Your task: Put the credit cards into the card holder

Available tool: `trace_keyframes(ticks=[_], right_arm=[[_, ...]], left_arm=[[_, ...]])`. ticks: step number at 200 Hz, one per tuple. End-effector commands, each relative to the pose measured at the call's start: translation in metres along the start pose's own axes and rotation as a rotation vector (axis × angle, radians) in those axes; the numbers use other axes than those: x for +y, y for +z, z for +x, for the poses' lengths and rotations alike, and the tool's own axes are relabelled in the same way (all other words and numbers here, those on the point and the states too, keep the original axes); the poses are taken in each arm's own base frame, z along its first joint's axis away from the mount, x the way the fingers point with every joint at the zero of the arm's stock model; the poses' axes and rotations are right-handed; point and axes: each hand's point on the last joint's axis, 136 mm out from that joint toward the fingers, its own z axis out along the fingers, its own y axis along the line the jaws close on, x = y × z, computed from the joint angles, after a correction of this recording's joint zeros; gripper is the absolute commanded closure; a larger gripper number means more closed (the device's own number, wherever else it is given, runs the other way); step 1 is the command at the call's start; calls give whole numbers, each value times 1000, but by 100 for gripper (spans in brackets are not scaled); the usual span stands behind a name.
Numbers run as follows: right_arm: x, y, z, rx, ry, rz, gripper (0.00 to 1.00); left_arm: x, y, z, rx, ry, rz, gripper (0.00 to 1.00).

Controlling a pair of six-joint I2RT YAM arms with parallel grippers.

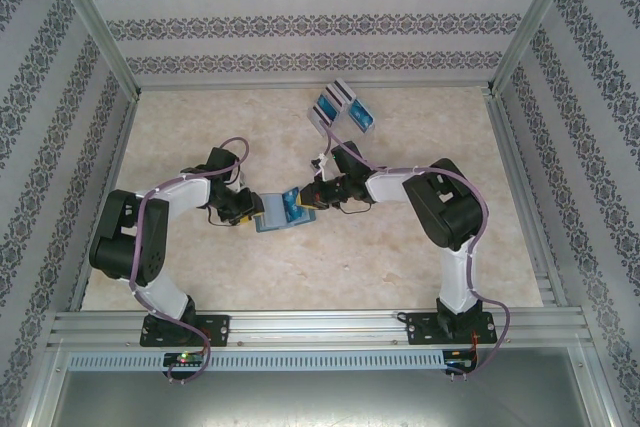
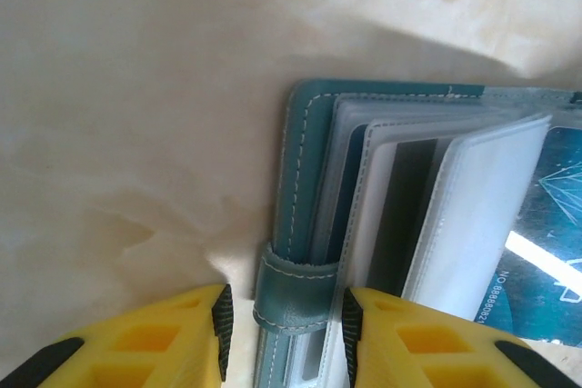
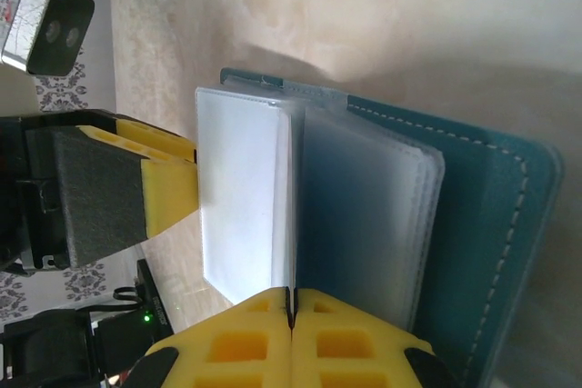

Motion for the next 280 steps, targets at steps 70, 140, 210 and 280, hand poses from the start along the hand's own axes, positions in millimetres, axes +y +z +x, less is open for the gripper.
trace_keyframes(ticks=[70,140,210,280], right_arm=[[20,19,-3,33,-1,-98,96],[8,36,13,103,21,-79,97],[9,23,33,168,27,-66,97],[12,19,29,180,34,-63,97]], left_arm=[[6,10,4,24,-19,-1,62],[9,11,6,31,-21,-8,63],[10,11,6,32,-20,-21,64],[11,10,6,29,-26,-22,65]])
